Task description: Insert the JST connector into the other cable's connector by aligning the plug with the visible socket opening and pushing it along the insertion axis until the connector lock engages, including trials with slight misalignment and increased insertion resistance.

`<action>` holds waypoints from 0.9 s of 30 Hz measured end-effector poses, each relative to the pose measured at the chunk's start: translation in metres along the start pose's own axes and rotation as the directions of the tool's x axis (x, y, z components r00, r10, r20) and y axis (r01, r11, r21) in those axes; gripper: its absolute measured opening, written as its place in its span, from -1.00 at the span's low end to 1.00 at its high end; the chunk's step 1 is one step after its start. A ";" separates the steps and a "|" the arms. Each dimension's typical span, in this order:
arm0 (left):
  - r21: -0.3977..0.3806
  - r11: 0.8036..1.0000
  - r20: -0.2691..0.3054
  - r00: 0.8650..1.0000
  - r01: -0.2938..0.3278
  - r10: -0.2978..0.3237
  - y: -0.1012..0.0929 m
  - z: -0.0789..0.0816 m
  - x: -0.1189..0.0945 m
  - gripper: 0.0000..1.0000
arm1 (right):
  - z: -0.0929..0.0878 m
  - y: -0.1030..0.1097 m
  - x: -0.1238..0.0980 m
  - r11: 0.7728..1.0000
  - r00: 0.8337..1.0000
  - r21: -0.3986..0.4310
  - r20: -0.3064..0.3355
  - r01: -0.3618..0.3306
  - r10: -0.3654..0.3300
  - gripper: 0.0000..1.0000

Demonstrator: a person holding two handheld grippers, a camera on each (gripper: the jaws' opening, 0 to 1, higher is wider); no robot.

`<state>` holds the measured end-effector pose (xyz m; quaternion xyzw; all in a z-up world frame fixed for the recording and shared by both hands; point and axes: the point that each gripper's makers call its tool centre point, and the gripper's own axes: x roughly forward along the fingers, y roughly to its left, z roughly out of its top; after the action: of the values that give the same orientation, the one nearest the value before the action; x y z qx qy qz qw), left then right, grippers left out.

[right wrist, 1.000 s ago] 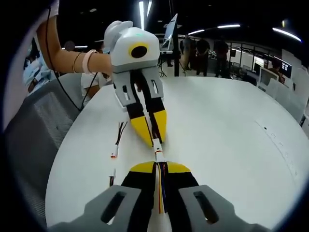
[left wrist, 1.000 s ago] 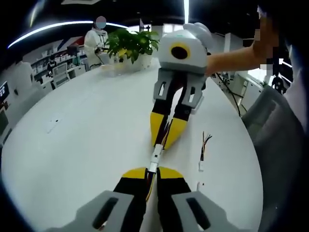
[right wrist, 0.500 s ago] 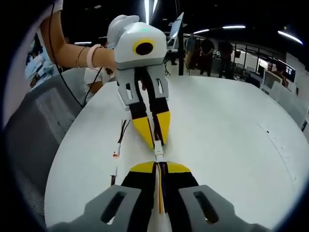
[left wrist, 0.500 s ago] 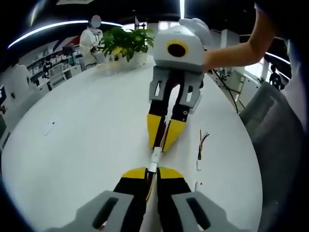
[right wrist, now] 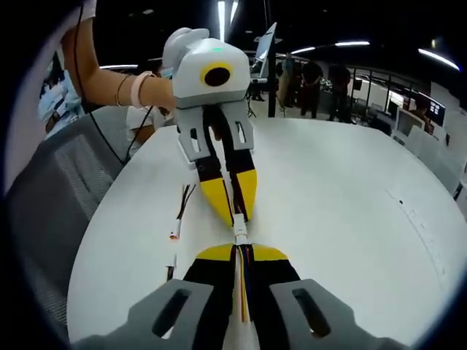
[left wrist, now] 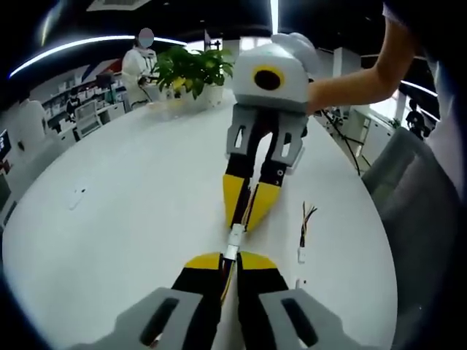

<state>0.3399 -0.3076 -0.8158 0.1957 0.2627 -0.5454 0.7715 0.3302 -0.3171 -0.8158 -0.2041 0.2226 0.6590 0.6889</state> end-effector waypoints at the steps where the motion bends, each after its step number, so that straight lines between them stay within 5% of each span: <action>1: 0.013 1.000 0.000 1.000 0.000 0.000 0.000 0.001 0.000 -1.00 | 0.000 0.000 0.000 1.000 1.000 -0.002 0.000 0.000 0.000 -0.95; 27: 0.129 0.991 -0.018 1.000 0.025 -0.023 -0.010 0.005 0.000 -1.00 | 0.003 0.000 -0.002 0.999 1.000 -0.046 0.005 -0.011 0.012 -0.96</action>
<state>0.3317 -0.3141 -0.8123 0.2463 0.2354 -0.5689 0.7485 0.3302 -0.3175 -0.8122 -0.2168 0.2066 0.6684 0.6808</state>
